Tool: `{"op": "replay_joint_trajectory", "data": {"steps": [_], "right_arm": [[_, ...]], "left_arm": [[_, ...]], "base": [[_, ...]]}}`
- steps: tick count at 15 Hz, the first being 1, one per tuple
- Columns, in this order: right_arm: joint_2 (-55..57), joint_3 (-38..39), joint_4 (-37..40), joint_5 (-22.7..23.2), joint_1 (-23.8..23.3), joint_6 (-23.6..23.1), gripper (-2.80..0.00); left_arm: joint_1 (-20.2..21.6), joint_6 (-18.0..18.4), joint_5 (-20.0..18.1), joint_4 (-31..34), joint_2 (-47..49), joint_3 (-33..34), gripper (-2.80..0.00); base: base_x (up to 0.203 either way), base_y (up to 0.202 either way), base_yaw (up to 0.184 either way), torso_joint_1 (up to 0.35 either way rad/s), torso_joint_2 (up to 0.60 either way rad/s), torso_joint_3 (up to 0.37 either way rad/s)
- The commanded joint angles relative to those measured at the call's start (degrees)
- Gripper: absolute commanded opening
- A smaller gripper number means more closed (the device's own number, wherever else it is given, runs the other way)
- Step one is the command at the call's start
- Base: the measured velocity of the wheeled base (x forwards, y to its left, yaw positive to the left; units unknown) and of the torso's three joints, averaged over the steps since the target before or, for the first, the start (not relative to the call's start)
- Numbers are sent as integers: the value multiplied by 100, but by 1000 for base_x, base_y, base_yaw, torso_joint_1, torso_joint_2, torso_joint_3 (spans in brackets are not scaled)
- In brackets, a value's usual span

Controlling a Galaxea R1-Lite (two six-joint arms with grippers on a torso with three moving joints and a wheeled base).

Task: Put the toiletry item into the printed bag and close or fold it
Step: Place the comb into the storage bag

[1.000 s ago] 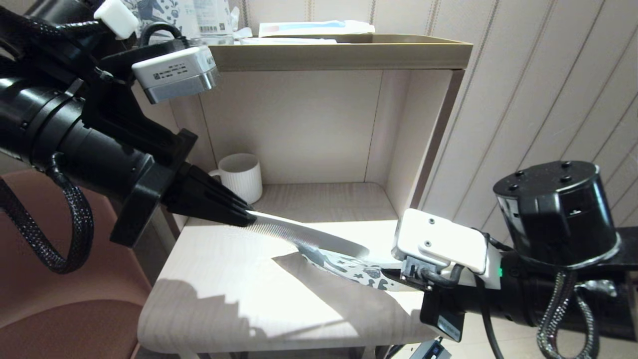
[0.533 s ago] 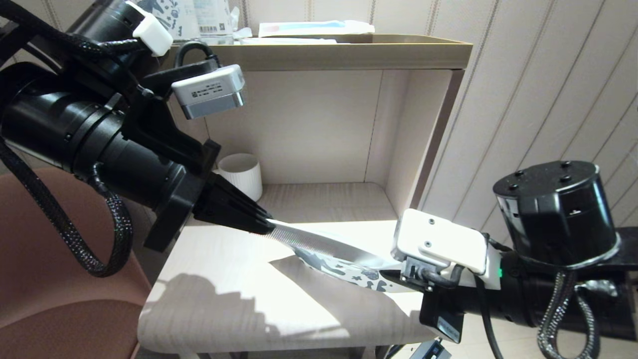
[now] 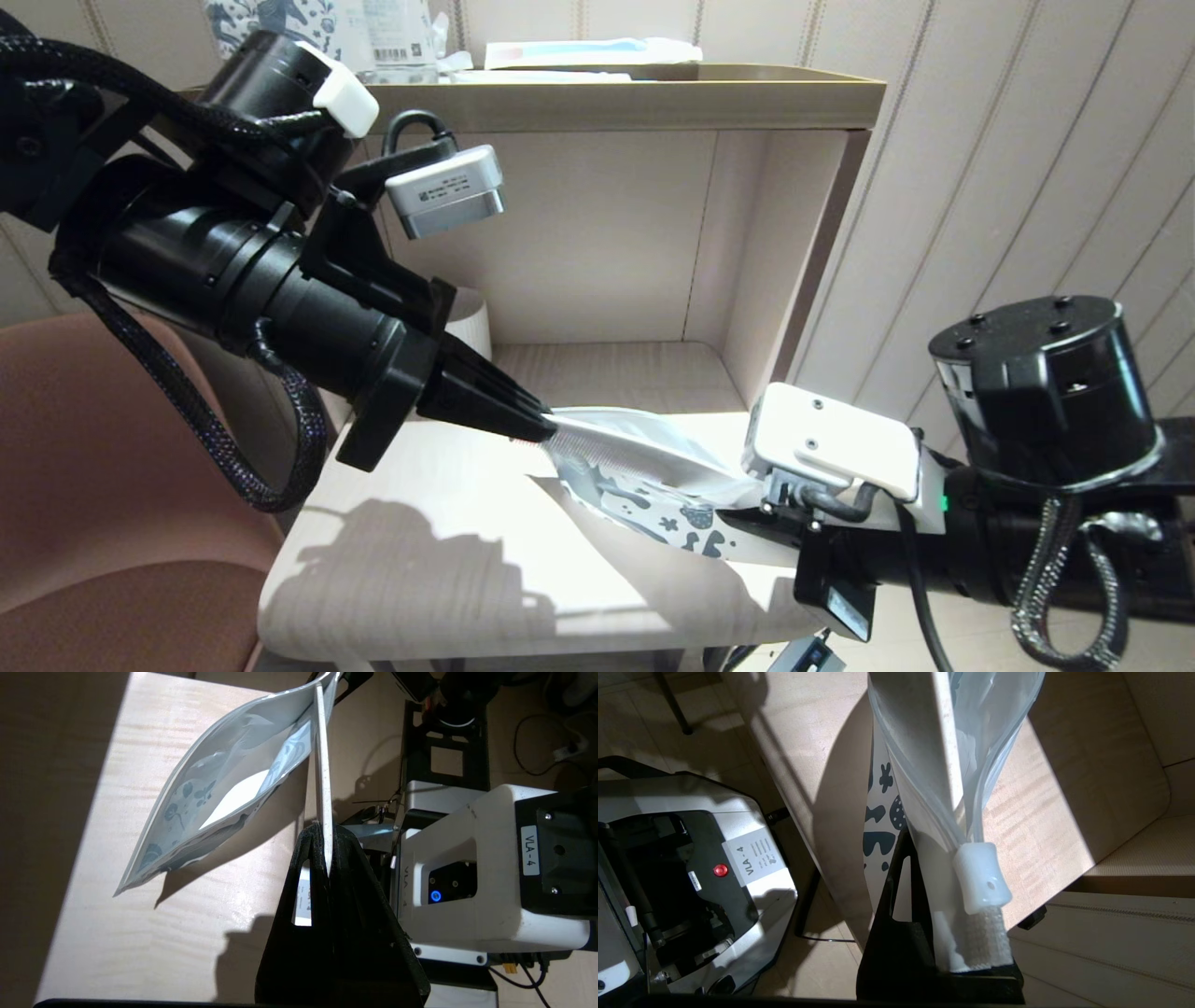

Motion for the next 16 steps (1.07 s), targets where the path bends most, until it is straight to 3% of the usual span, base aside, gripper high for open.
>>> {"op": "replay_joint_trajectory", "data": {"steps": [1,7,12,16], "right_arm": [[-46,-11,-72,98,18,21,-280],[-272,-46,-72,393,79,83,-280],[-364,-135,-239,479,377,83,-280],[-398,-125,-248,532,387,83,-280]], "left_arm": [[16,-23,-364,-189,74,207,-280],[130,-27,-1117,-417,248,169,-280],[246,0,-1422,-408,242,198,-280],[246,-17,-1435,-418,417,53,-280]], "base": [[0,0,0,0,0,0],[0,0,0,0,0,0],[0,0,0,0,0,0],[0,0,0,0,0,0]]}}
